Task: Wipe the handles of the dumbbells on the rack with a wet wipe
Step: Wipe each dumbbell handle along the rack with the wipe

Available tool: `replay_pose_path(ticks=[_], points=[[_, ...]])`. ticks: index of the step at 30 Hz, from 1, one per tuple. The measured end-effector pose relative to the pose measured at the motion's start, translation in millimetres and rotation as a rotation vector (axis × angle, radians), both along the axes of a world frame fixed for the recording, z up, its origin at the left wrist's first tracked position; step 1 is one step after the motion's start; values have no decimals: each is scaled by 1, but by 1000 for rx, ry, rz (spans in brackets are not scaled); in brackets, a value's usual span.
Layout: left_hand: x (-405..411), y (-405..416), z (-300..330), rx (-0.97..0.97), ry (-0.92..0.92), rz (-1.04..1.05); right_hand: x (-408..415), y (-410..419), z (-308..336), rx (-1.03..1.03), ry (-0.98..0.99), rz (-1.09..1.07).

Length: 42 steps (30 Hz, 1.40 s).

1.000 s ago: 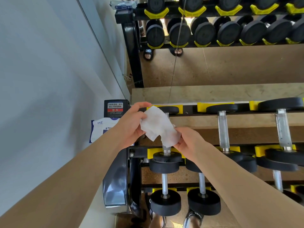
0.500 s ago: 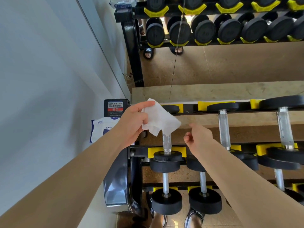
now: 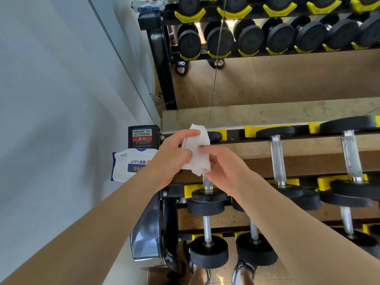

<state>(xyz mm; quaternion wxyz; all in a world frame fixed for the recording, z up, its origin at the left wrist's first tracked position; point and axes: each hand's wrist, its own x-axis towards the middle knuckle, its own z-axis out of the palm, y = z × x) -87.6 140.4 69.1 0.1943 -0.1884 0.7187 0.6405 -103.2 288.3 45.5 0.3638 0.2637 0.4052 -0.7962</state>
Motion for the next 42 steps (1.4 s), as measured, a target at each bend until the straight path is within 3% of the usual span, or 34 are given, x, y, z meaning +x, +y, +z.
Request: replay_pose_path(ticks=[5,10,14,18,23,25,27,29,33,37,42], points=[[-5,-3,-13,-149,-13,-77,-4,7,-8,230,100,56],[-5,-10,-26,149,-306,18,-2,7,0,395,257,300],[-6,-9,-33,78,-195,71,-5,11,0,350,250,320],[-8,-8,-37,47,-163,143,-5,14,-17,455,150,173],[-10,-2,-44,62,-125,166,4,13,-31,465,87,196],[-12,-1,-49,-18,-96,147,1,10,-36,563,114,105],[-15,-1,-55,-104,-64,137,-6,9,-37,768,226,-10],[-20,0,-59,-195,-22,109,-11,9,-37,972,469,-71],[-34,-2,-68,-516,250,-102,-12,9,-47,1180,821,33],[-51,-2,-72,-535,355,-286,-7,7,-60,1219,905,111],[-68,7,-77,-513,229,-393,1,-4,-74,1206,848,147]])
